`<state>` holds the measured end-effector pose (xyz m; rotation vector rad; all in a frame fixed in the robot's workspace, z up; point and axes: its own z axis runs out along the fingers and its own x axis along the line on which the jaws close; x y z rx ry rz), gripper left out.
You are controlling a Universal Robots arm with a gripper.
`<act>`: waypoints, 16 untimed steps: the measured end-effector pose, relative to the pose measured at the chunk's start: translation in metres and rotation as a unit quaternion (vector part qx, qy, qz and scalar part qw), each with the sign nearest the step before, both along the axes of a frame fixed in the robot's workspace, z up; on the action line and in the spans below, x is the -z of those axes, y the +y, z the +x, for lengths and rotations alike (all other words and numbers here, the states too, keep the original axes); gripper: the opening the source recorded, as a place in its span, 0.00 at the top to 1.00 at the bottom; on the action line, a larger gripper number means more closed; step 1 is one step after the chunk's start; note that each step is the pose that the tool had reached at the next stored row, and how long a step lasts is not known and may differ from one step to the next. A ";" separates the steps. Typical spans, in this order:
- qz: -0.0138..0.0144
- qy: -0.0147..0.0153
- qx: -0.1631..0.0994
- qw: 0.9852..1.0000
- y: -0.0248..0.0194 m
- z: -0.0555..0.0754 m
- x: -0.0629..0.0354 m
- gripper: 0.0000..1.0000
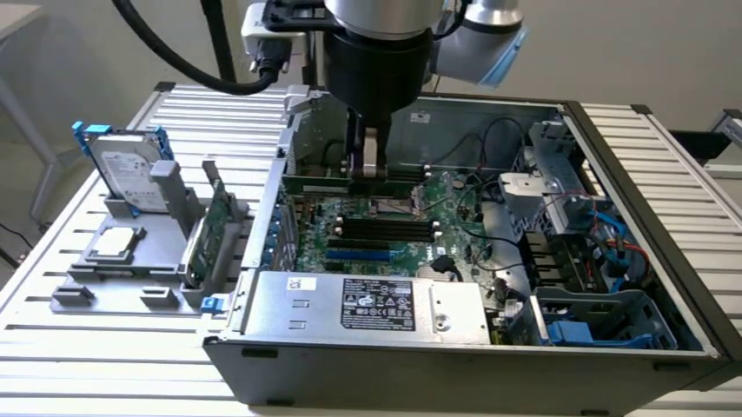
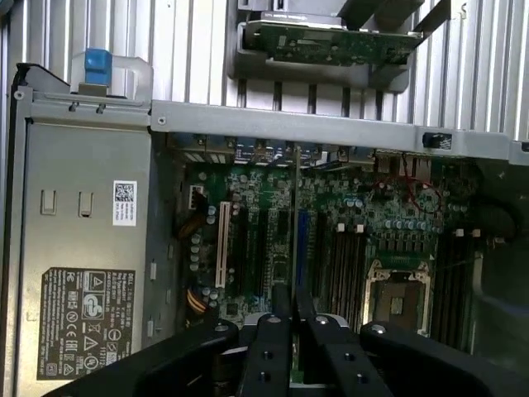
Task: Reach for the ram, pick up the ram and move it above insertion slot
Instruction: 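Pick up the ram and move it above insertion slot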
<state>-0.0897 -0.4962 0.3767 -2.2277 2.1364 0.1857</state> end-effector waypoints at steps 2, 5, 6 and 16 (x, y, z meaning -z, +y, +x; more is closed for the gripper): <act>0.000 0.000 0.000 1.000 0.0069 0.005 0.0008 0.86; 0.000 0.000 0.000 1.000 0.0181 0.010 0.0018 0.86; 0.000 -0.001 0.000 1.000 0.0221 0.011 0.0021 0.86; 0.000 -0.006 0.000 1.000 0.0607 0.024 0.0037 0.86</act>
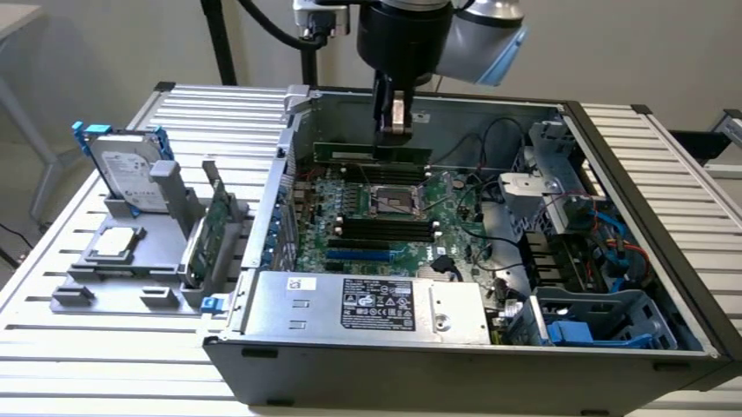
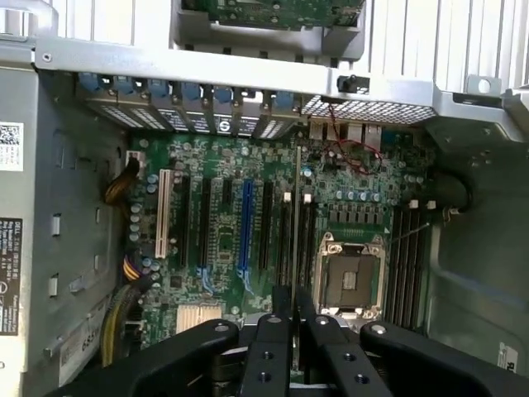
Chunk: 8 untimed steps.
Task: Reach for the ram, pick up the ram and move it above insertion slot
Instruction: 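Pick up the ram and move it above insertion slot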
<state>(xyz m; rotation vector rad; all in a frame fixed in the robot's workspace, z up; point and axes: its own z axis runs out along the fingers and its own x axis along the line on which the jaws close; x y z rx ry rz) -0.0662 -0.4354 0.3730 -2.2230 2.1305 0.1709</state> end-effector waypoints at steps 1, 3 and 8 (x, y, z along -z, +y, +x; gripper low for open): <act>0.000 -0.001 0.000 1.000 0.0039 0.001 0.0002 0.86; 0.000 -0.003 0.000 1.000 0.0111 0.004 0.0003 0.86; 0.000 -0.006 0.000 1.000 0.0234 0.011 0.0008 0.86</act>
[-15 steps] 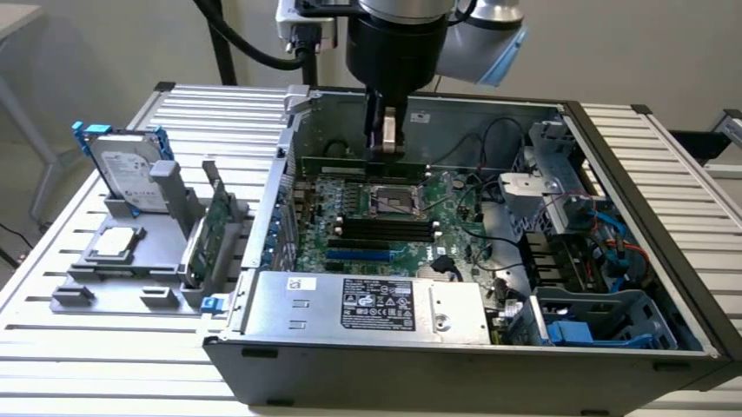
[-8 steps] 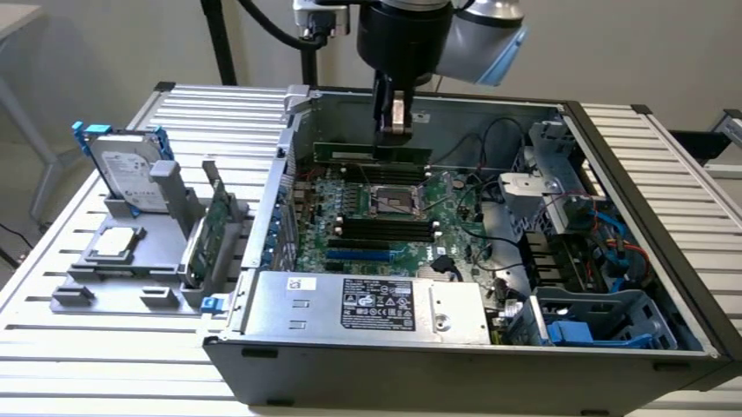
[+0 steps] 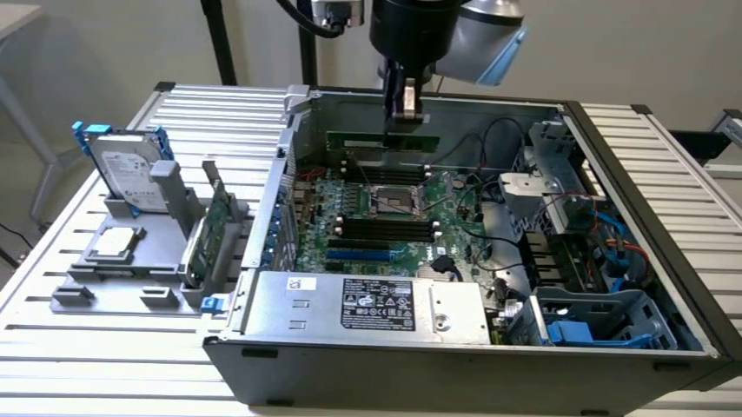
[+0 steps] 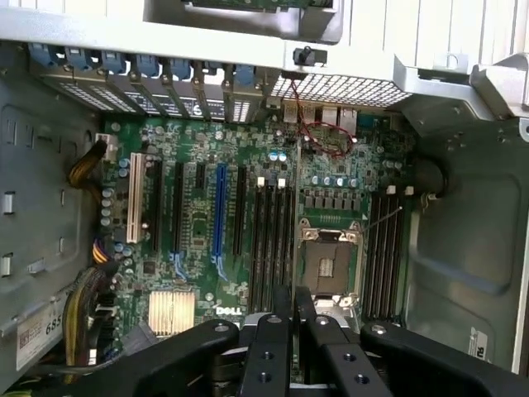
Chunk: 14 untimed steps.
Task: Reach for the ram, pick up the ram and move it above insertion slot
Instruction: 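Pick up the ram and move it above insertion slot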
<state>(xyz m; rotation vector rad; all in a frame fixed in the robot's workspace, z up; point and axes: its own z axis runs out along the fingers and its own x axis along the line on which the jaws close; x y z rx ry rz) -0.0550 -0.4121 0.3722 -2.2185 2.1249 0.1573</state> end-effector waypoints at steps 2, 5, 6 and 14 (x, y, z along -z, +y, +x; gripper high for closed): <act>0.000 -0.001 0.000 1.000 0.0025 0.004 0.0002 0.86; 0.000 -0.002 0.001 1.000 0.0052 0.010 0.0005 0.86; 0.000 -0.002 0.001 1.000 0.0052 0.011 0.0005 0.86; 0.000 -0.002 0.002 1.000 0.0052 0.011 0.0006 0.86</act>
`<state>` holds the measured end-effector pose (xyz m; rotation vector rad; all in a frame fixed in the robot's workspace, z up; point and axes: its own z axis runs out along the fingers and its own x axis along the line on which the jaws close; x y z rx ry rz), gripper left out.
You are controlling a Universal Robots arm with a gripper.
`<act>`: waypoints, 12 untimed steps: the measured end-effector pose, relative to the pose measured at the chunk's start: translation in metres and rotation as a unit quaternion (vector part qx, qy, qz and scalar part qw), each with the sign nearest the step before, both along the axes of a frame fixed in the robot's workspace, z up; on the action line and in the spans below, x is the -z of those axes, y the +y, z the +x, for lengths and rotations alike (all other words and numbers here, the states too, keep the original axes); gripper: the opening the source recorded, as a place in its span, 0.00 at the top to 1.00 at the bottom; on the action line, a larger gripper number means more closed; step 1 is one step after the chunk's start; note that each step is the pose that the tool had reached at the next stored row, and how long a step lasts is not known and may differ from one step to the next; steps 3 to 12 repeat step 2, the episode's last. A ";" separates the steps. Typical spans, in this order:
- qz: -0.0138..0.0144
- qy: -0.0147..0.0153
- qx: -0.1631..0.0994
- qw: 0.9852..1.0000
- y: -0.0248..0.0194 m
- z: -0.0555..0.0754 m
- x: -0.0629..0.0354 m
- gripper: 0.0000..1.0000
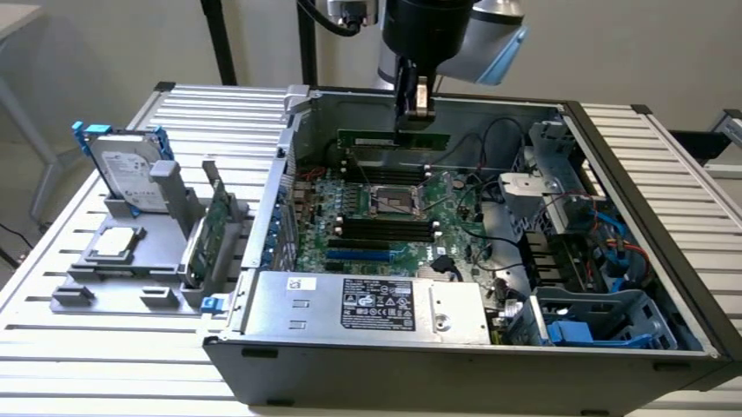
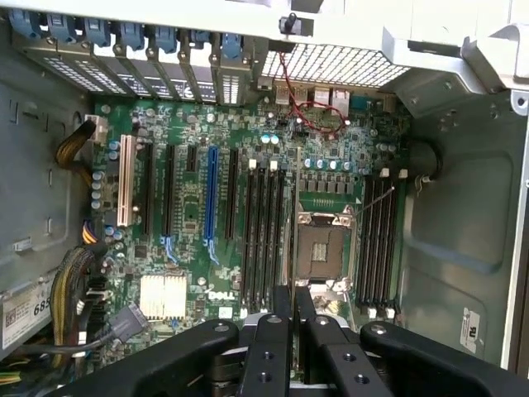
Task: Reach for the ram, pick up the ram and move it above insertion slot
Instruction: 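Pick up the ram and move it above insertion slot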
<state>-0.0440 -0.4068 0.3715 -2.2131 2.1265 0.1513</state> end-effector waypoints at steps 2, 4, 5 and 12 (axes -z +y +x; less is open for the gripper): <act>0.000 0.000 0.000 1.000 0.0000 0.000 0.0000 0.86; 0.000 0.000 0.000 1.000 0.0000 0.000 0.0000 0.86; 0.000 0.000 0.000 1.000 0.0000 0.000 0.0000 0.86; 0.000 0.000 0.000 1.000 0.0000 0.000 0.0000 0.86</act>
